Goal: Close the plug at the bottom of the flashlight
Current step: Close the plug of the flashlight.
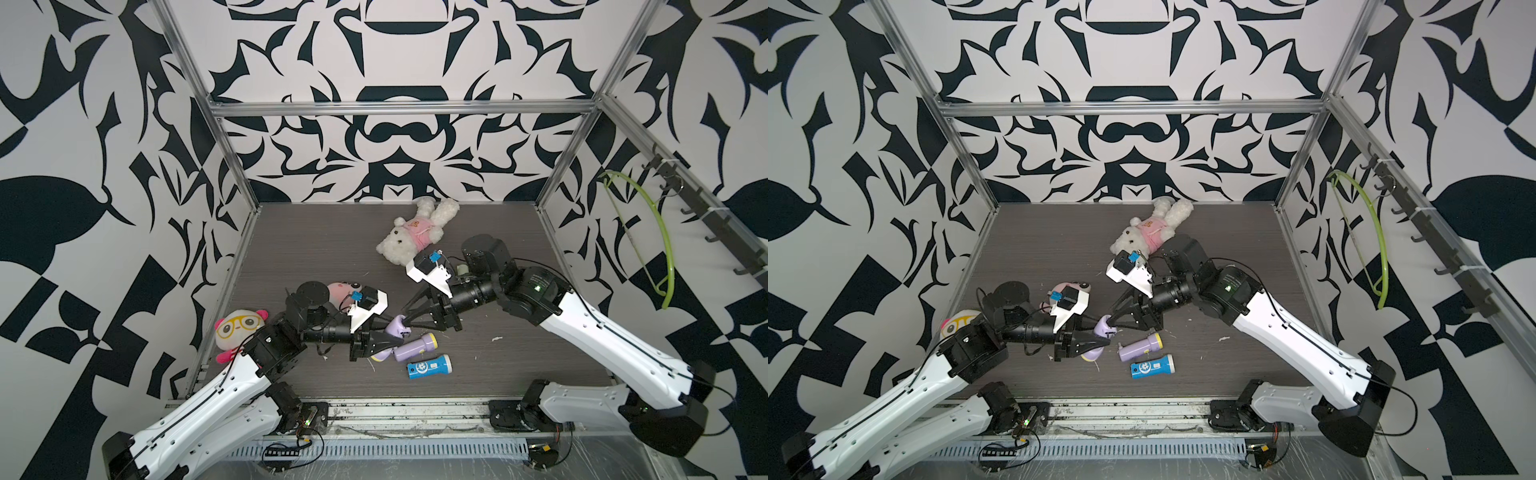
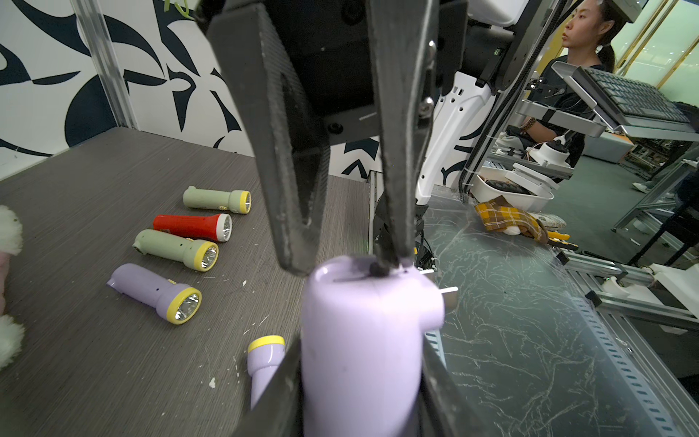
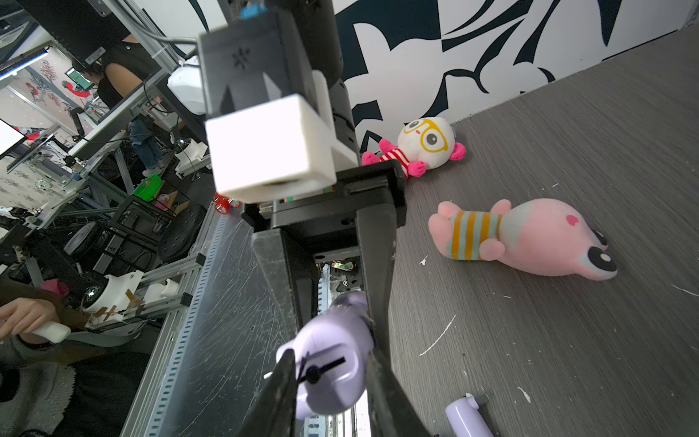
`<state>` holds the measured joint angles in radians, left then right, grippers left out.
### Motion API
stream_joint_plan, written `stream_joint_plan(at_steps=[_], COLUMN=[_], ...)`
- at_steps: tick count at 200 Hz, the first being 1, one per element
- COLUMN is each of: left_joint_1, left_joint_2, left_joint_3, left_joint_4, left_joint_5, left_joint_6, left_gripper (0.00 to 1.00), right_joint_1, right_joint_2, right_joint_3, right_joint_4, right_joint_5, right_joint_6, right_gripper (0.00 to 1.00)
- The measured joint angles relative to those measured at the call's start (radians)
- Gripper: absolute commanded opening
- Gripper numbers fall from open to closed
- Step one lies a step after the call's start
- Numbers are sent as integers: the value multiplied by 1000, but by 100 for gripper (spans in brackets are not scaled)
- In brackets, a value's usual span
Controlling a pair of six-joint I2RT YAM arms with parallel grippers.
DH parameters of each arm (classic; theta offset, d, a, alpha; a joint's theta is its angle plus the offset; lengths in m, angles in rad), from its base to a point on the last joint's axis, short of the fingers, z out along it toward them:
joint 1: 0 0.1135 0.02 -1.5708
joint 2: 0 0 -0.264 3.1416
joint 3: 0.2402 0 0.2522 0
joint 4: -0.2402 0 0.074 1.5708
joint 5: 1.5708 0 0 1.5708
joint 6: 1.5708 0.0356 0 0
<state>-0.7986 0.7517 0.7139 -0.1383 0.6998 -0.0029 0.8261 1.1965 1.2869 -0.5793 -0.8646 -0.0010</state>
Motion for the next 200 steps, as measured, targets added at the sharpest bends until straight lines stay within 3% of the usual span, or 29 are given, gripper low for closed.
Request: stream_joint_plan(at_steps=[46,104,200], left_joint_1=[0,0,0], left_joint_2=[-3,-3,-2], left_joint_3=[0,3,4], left_joint_4=[0,-3,-34], left_joint_5=[0,2,18], left_joint_6=[0,0,-4], left_gripper=[22,22,22], right_joint_1=[0,0,-3], right_joint_2=[0,12,29], right_joint_3=[-2,-2,-1], right_joint_4=[0,1,26], right_joint_5=[-14,-18,-34], right_joint_6=[1,1,-2], right_gripper=[39,34,6])
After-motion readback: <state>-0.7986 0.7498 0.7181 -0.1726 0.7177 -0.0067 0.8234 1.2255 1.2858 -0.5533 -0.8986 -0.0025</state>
